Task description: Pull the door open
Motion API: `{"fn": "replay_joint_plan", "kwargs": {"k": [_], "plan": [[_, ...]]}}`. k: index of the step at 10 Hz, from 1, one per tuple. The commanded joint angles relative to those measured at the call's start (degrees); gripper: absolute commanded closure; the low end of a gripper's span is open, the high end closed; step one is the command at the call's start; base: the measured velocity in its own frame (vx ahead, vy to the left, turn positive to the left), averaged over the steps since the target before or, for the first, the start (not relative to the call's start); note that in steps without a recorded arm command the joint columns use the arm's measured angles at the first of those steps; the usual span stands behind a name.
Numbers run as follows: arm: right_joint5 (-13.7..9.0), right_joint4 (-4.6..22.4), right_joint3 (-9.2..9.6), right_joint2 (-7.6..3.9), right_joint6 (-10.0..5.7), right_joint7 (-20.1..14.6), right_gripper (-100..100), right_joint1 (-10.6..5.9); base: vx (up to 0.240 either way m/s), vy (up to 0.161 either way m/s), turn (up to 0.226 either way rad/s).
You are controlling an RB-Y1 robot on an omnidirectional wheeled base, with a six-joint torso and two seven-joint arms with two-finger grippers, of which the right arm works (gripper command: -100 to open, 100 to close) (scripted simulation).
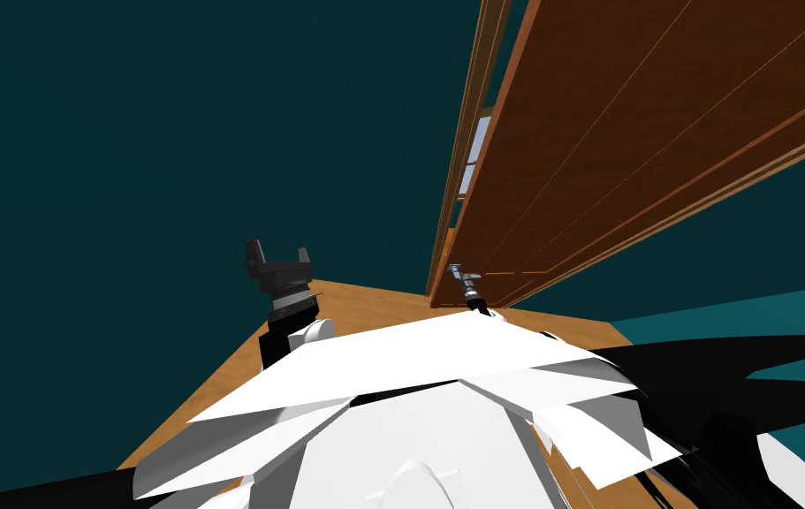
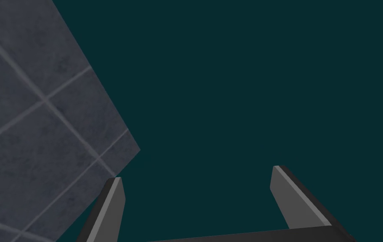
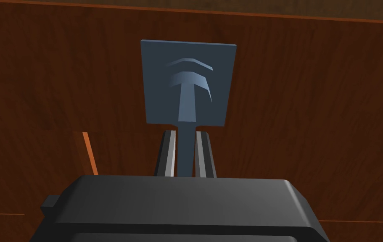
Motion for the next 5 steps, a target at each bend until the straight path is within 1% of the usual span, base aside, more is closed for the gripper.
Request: {"fn": "replay_joint_plan", "kwargs": {"k": [1,2,3,4,5], "plan": [[0.6,0.0,0.99,-0.63,-0.68,-1.3,100,0.34,-0.244,-0.068,0.093],[0.9,-0.1,1.43,-0.94,-0.89,-1.9,100,0.53,-0.251,-0.062,0.087],[0.7,-0.1,1.14,-0.67,-0.65,-1.4,100,0.33,-0.108,-0.016,0.023],[1.4,-0.1,2.25,-1.48,-2.08,-2.8,100,1.45,-0.156,-0.019,0.107],[1.6,-0.1,2.49,-1.71,-2.45,-3.2,100,1.69,-0.239,-0.05,0.103]]}}
